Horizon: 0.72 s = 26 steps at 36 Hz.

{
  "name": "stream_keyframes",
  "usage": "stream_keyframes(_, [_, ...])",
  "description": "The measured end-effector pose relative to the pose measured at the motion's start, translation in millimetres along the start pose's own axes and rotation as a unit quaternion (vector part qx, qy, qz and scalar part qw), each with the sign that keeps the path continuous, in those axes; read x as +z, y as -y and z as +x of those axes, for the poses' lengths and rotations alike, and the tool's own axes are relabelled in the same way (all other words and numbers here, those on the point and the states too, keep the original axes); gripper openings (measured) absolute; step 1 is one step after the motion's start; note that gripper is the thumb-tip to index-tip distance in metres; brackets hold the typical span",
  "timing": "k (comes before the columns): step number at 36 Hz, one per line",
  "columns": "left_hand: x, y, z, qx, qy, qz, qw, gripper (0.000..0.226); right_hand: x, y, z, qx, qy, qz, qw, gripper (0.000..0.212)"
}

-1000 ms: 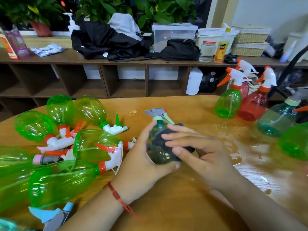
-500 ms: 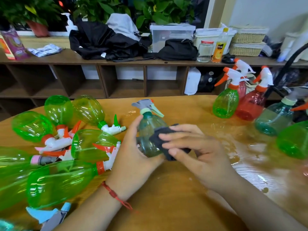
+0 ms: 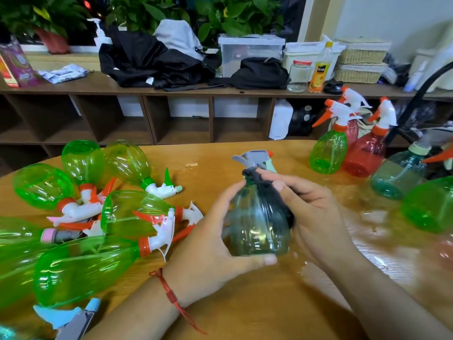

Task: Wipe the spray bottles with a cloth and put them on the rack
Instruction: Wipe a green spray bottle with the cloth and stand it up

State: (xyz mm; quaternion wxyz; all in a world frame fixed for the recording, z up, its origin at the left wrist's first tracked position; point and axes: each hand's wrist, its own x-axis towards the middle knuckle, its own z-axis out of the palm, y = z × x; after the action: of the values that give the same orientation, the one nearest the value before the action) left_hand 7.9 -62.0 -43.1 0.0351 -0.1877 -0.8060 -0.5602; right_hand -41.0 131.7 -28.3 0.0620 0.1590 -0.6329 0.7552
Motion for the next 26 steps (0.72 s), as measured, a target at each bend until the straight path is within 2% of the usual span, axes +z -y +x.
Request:
stream_keyframes(4, [-2,-2,0,0.025,-0.022,0.125,0.992,0.11,2,-2,-1,0.008,-0.002,-0.024,1.0,0.024])
stream_keyframes(6, [0,-1,0,0.026,-0.036,0.146,0.988,0.112,4,-3,-2,-0.003,0.002,-0.035,0.999,0.023])
stream_keyframes(11, [10,6,2,0.007,-0.042,0.136,0.99,0.119,14,-9,-3,-0.036,0.029,-0.076,0.996,0.024])
stream_keyframes(16, [3,9,3,-0.012,-0.09,0.137,0.986,0.116,16,-11,-5,-0.083,0.062,-0.116,0.988,0.021])
stream_keyframes(21, [-19,15,7,-0.049,-0.127,-0.019,0.991,0.112,19,-13,-14,-0.159,0.131,-0.201,0.958,0.02])
stream_keyframes(24, [-20,14,6,-0.051,-0.127,-0.018,0.99,0.114,21,-14,-11,-0.161,0.117,-0.189,0.962,0.021])
stream_keyframes(26, [-15,12,4,-0.047,-0.121,0.009,0.992,0.115,21,-10,-8,-0.123,0.083,-0.143,0.978,0.021])
